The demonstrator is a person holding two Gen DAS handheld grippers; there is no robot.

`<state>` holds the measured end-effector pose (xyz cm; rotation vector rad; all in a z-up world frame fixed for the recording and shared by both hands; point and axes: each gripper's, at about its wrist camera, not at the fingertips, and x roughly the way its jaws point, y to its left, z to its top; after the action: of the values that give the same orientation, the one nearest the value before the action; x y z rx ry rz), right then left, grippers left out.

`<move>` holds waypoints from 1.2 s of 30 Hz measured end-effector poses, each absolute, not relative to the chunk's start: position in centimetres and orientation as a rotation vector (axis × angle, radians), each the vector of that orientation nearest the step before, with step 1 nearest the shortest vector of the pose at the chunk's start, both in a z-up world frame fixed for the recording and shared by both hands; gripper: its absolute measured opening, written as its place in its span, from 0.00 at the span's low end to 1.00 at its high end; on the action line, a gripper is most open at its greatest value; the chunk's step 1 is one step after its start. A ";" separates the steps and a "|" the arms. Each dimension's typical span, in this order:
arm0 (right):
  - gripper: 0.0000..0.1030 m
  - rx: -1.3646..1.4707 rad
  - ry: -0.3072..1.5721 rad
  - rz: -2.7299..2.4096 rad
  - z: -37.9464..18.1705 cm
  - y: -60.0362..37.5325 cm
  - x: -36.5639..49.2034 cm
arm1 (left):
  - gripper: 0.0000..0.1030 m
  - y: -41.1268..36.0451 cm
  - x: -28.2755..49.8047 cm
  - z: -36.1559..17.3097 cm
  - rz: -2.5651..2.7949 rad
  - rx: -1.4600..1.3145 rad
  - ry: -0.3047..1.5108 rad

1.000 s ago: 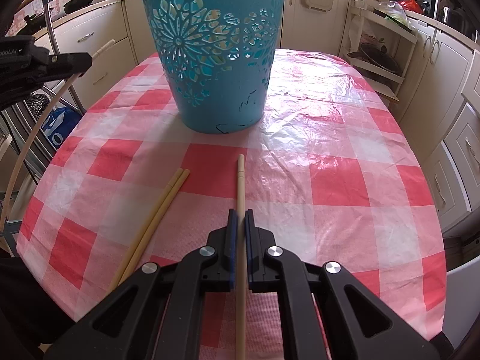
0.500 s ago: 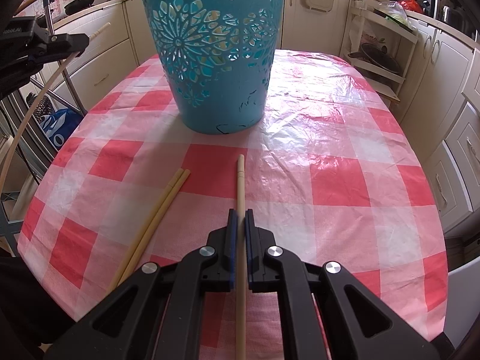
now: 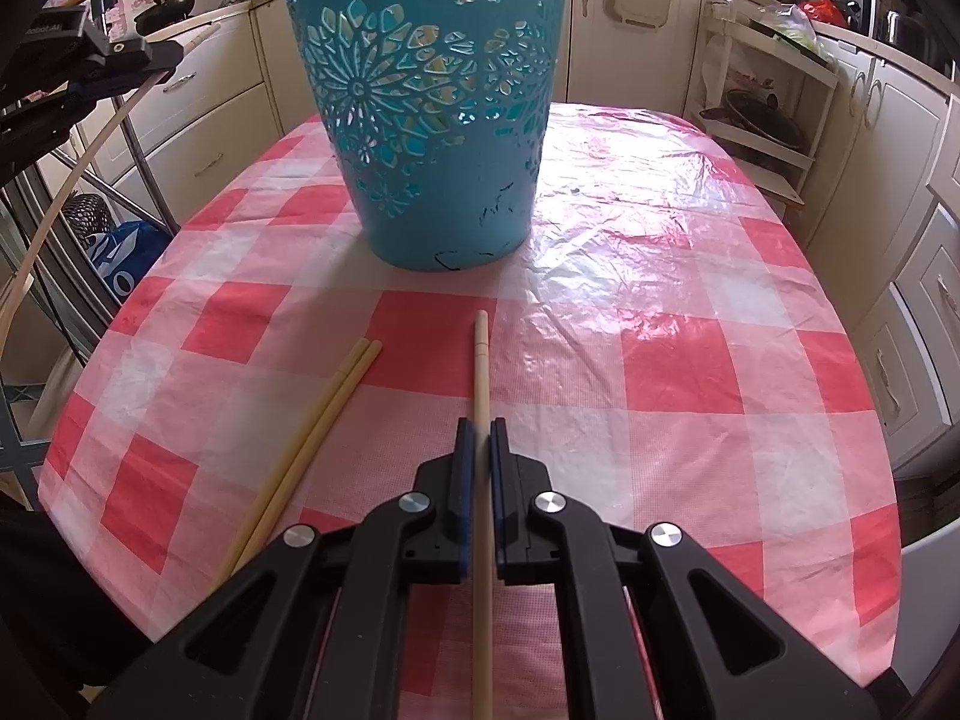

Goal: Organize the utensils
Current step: 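Carry the chopstick over the teal holder with the left tool while the right tool holds its chopstick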

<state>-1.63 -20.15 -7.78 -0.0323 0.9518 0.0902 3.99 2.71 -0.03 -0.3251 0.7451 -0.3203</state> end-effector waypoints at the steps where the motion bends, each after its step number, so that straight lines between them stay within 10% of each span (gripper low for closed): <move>1: 0.06 -0.032 0.951 0.092 -7.8 -20.2 -1.6 | 0.05 2.7 4.0 0.0 -0.322 -0.328 0.744; 36: 0.06 0.074 0.888 0.211 -8.1 -21.8 -1.7 | 0.05 -6.9 12.7 8.6 -0.248 -0.335 0.411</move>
<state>-1.74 -21.84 -8.11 0.0739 0.8879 0.2106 12.70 -6.86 8.56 -0.3351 0.4111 -0.2478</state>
